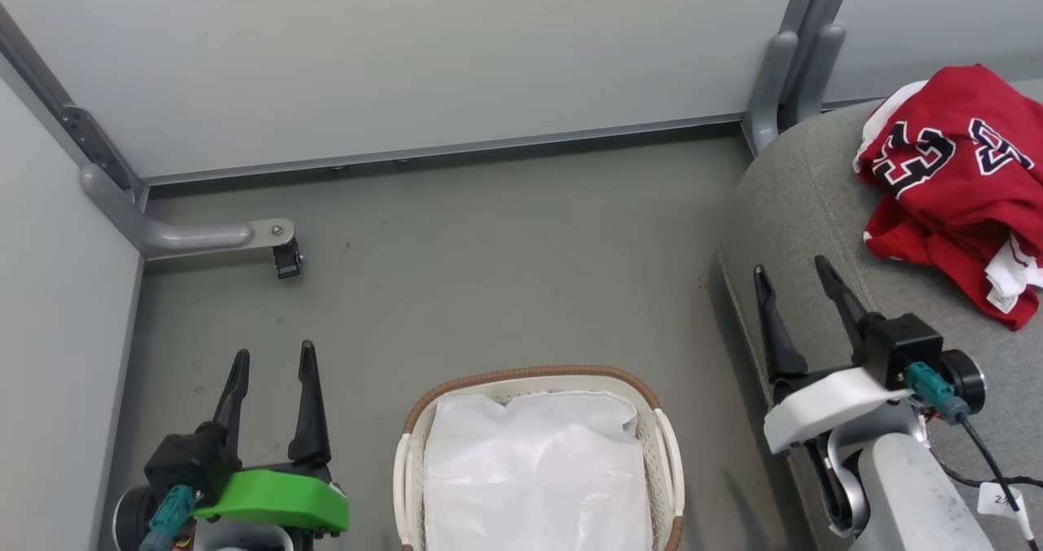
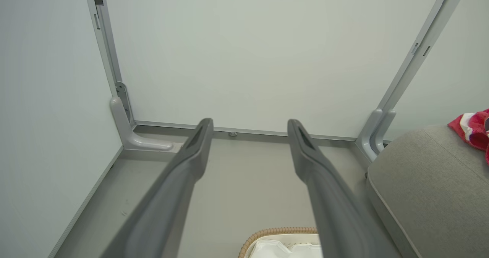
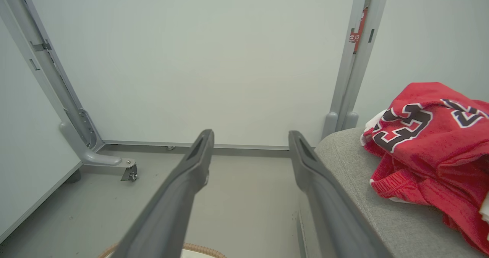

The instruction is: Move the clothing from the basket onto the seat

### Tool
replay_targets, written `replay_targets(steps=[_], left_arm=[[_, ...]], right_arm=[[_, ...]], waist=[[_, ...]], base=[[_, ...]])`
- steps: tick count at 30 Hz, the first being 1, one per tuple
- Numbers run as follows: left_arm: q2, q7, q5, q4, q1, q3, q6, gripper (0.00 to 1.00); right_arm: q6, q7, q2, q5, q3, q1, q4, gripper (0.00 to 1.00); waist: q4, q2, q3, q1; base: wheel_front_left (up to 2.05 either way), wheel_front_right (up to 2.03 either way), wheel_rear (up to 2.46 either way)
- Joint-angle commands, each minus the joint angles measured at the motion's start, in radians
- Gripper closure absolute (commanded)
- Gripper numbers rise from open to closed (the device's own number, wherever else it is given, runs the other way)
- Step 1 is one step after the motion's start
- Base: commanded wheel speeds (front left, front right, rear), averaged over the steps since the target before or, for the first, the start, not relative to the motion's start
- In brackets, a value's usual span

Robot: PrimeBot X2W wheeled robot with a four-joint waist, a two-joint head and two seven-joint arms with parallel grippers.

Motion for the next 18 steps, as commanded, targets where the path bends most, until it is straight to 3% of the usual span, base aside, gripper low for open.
replay_targets(steps=[1,9,18], left_arm=[[0.0,-0.001,-0.007,-0.01,0.026,0.008,0.008,0.0],[0.0,-0.001,0.003,-0.016,0.074,0.021,0.014,0.0],[0.0,-0.001,-0.019,-0.004,0.095,0.013,0.017,0.0]], right_arm=[[-0.001,-0.005,-0.003,0.008,0.017,0.025,-0.007,0.0],[-0.001,-0.005,-0.004,0.02,0.077,0.09,-0.014,0.0],[-0.001,-0.005,-0.003,0.012,0.057,0.118,-0.013,0.0]], waist=[[0.002,0.0,-0.013,0.0001],[-0.012,0.0,-0.041,0.0001],[-0.024,0.0,-0.059,0.0001]], base=[[0.0,0.0,0.0],[0.0,0.0,0.0],[0.0,0.0,0.0]])
